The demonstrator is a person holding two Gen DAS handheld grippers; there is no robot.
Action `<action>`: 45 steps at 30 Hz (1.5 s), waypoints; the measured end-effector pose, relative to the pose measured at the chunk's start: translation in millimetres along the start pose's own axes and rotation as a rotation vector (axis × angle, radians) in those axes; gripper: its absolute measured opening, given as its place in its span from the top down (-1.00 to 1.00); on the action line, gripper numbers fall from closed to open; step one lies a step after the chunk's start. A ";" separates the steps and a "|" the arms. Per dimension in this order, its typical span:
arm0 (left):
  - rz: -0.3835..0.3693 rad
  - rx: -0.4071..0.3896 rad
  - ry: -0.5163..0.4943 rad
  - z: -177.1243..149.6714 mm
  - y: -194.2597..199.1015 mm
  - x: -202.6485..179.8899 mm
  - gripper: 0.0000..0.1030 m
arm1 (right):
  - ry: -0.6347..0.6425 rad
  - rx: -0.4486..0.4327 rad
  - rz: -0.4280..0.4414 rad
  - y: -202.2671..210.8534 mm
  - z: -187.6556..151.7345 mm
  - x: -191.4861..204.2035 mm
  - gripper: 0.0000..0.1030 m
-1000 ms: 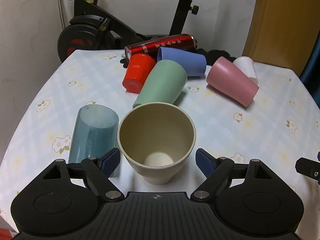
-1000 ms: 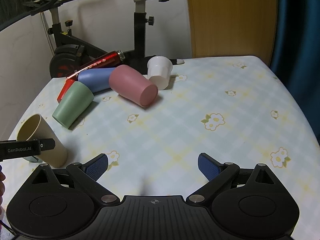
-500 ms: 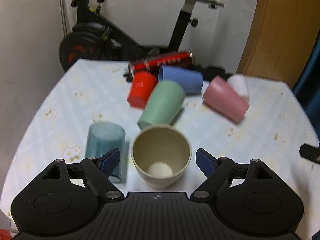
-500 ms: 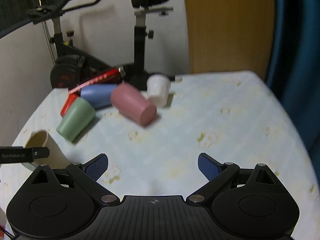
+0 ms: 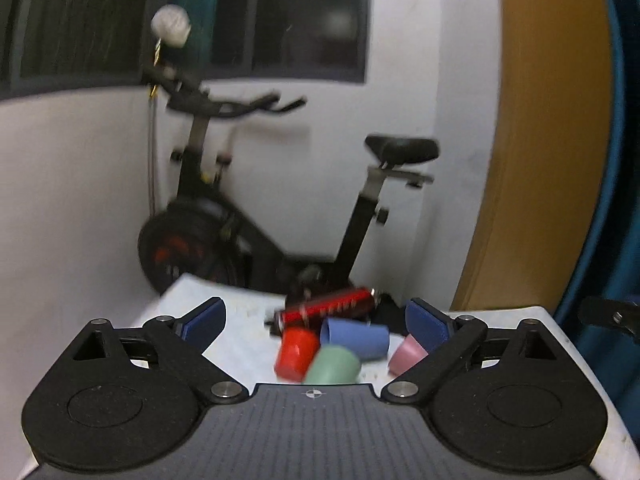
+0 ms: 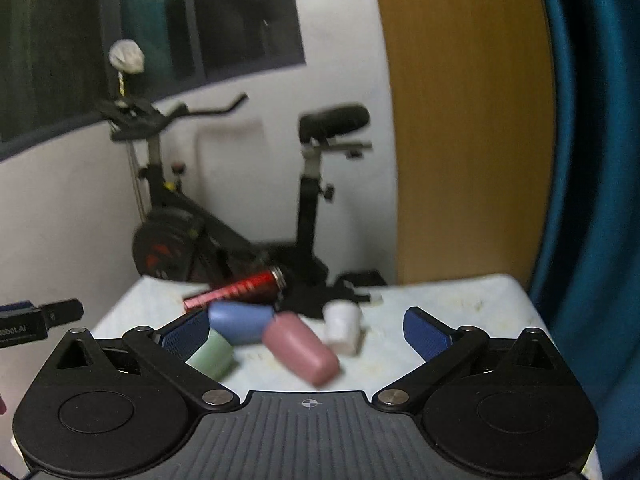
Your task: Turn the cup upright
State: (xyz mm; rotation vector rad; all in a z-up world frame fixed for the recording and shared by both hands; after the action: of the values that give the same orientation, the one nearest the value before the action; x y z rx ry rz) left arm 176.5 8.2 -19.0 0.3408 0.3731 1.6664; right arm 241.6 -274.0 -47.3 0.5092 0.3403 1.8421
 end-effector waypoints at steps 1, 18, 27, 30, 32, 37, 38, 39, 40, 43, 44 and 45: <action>0.005 -0.023 -0.026 5.5 6.8 -2.0 -0.91 | 0.004 -0.014 0.005 3.3 4.3 3.0 -0.99; -0.049 -0.142 -0.059 20.7 38.4 -12.8 -1.00 | 0.015 -0.089 0.033 27.0 24.8 28.3 -0.99; -0.047 -0.140 -0.061 19.9 41.9 -7.7 -1.00 | 0.015 -0.088 0.032 28.1 23.2 28.7 -0.99; -0.047 -0.140 -0.058 19.7 43.6 -7.2 -1.00 | 0.014 -0.088 0.033 27.8 23.4 28.9 -0.99; -0.048 -0.139 -0.058 19.7 44.2 -6.5 -1.00 | 0.014 -0.088 0.033 27.7 23.4 28.9 -0.99; -0.040 -0.140 -0.063 20.1 44.3 -6.9 -1.00 | 0.014 -0.088 0.033 27.7 23.5 28.9 -0.99; -0.039 -0.140 -0.064 19.9 44.5 -6.9 -1.00 | 0.015 -0.088 0.032 27.8 23.6 28.8 -0.99; -0.039 -0.140 -0.064 19.9 44.5 -6.9 -1.00 | 0.014 -0.088 0.032 27.7 23.7 28.9 -0.99; -0.038 -0.139 -0.064 19.8 44.6 -7.0 -1.00 | 0.014 -0.088 0.033 27.6 23.8 29.0 -0.99; -0.037 -0.137 -0.065 19.3 44.9 -7.3 -1.00 | 0.014 -0.088 0.032 27.6 23.9 28.9 -0.99; -0.037 -0.136 -0.065 19.2 45.2 -7.3 -1.00 | 0.014 -0.089 0.031 29.7 21.8 28.3 -1.00; -0.037 -0.135 -0.066 19.1 45.3 -7.4 -1.00 | 0.013 -0.089 0.030 30.0 21.3 28.0 -0.99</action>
State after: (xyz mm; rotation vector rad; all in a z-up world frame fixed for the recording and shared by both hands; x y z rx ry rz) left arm 145.1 -3.5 17.8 0.2853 0.2157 1.6303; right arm 220.2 -257.5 -9.8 0.4433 0.2597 1.8814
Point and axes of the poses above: each gripper's, at about its wrist camera, not at the fingertips, and y roughly against the way its jaws point, x to its left, z to its top, the point moved 4 cm from there along -y, roughly the way its jaws point, and after that the axes turned 2 degrees about x, right-handed, at the moved point
